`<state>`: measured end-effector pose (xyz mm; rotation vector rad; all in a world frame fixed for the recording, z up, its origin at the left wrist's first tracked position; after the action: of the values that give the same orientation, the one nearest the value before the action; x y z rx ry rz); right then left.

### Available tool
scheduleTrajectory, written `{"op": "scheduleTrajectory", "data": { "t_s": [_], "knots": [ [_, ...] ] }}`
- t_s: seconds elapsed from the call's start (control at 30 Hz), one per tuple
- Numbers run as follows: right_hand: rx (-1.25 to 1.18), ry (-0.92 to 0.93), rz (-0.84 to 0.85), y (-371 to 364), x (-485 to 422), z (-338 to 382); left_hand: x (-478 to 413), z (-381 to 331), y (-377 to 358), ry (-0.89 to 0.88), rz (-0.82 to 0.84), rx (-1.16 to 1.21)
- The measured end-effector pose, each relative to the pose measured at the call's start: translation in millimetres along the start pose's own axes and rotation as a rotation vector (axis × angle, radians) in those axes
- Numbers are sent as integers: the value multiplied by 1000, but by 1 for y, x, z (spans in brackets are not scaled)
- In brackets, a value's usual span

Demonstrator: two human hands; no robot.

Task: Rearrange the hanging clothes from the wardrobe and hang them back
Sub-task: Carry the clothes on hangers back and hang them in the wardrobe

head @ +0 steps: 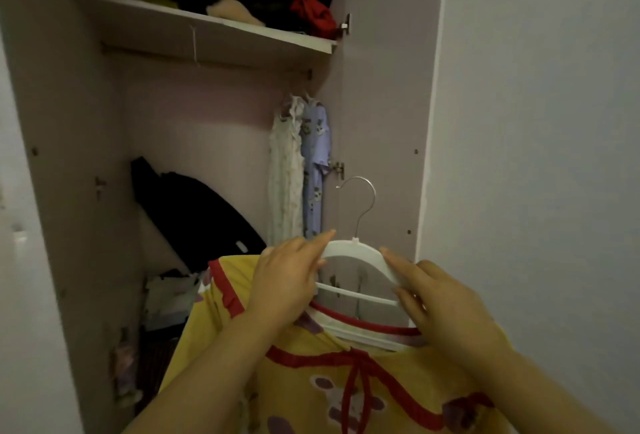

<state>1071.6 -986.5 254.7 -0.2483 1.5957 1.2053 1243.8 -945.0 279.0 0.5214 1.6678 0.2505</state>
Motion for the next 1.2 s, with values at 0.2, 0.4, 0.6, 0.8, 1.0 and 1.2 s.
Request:
{"op": "scheduleTrajectory", "data": {
  "t_s": [0.2,0.4,0.6,0.8,1.0,1.2],
  "knots": [
    [-66,83,12,-95,-76,-2,-43,89,-19,44,-92,-58],
    [-93,152,28,-185,-148,-5,-84,185,-62,98,-125,-78],
    [-75,178,-26,-246,-219,-17,-137,261,-109,113,-158,-89],
    [26,204,22,-325,-289,-36,-186,333,-165,173,-123,-74],
    [92,247,61,-392,-367,-69,-249,387,-212,195,-151,-131],
    [148,245,35,-432,-452,-102,-312,438,-253,192,-227,-162]
  ]
}}
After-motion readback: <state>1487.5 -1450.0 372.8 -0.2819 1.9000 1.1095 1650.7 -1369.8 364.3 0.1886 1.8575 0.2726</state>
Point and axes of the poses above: each hand's wrist, its own x-axis away from the middle knuckle, its own y-axis out of the back of the hand, z = x × y, the point moved 10 cm from there along -x, towards the middle knuckle, and after that the axes turned 13 degrees about -z, right-handed, at the moved point
